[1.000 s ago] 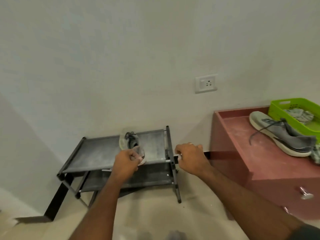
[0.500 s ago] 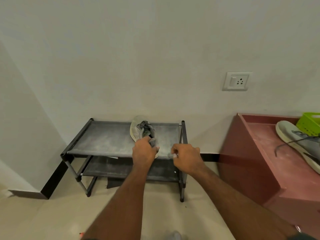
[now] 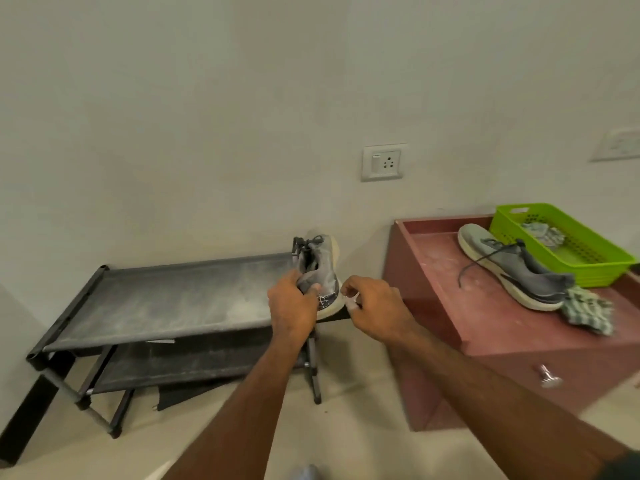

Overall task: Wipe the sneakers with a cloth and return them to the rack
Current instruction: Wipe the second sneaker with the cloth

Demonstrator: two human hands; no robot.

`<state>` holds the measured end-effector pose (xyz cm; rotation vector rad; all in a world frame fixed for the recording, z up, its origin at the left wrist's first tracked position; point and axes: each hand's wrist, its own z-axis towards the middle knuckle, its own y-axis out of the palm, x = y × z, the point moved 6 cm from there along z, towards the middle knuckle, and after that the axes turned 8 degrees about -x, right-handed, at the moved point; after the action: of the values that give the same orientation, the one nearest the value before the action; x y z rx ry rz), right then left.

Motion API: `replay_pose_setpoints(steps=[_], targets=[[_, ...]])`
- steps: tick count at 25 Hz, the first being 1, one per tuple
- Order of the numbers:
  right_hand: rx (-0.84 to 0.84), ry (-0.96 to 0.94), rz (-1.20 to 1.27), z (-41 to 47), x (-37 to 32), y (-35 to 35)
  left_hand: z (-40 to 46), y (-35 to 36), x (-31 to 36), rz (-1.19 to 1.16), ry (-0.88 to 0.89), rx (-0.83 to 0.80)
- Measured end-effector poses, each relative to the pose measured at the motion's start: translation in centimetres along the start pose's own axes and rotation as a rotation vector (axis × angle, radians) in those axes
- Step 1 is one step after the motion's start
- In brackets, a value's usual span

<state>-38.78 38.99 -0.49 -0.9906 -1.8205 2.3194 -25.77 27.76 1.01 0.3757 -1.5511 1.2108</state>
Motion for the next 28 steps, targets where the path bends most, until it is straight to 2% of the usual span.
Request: replay_pose_setpoints(steps=[3,7,10,15,18,21,22,26,28], targets=[[0.033,0.002,0.034,-4.0,6.1,-4.9,-1.3,5.7,4.7,-0.005,0.109,-0.110],[0.063,0.152,0.133,-9.8,14.4,-10.2,-4.2,13.4,9.9,-0.020,0.201,-0.252],[0.187,0.271,0.123,-13.9,20.9,-12.9,-5.7,17.2,12.6,-0.005,0.285,-0.263],[0.423,0.591,0.088,-18.3,31.8,-16.2,-6.5,22.2,15.1,0.072,0.398,-0.304],[0.321,0.677,0.013,-17.5,34.8,-15.2,-5.9,24.0,15.4,0.135,0.444,-0.317],[0.126,0.725,-0.100,-15.8,36.9,-13.3,-5.3,25.4,15.1,0.173,0.419,-0.341],[0.107,0.738,-0.130,-15.4,37.4,-13.0,-5.2,25.8,14.8,0.179,0.401,-0.368],[0.273,0.756,-0.226,-15.4,37.7,-14.0,-5.5,27.0,14.1,0.206,0.366,-0.484],[0.496,0.795,-0.125,-16.3,36.6,-15.9,-5.3,26.8,13.9,0.183,0.328,-0.504]])
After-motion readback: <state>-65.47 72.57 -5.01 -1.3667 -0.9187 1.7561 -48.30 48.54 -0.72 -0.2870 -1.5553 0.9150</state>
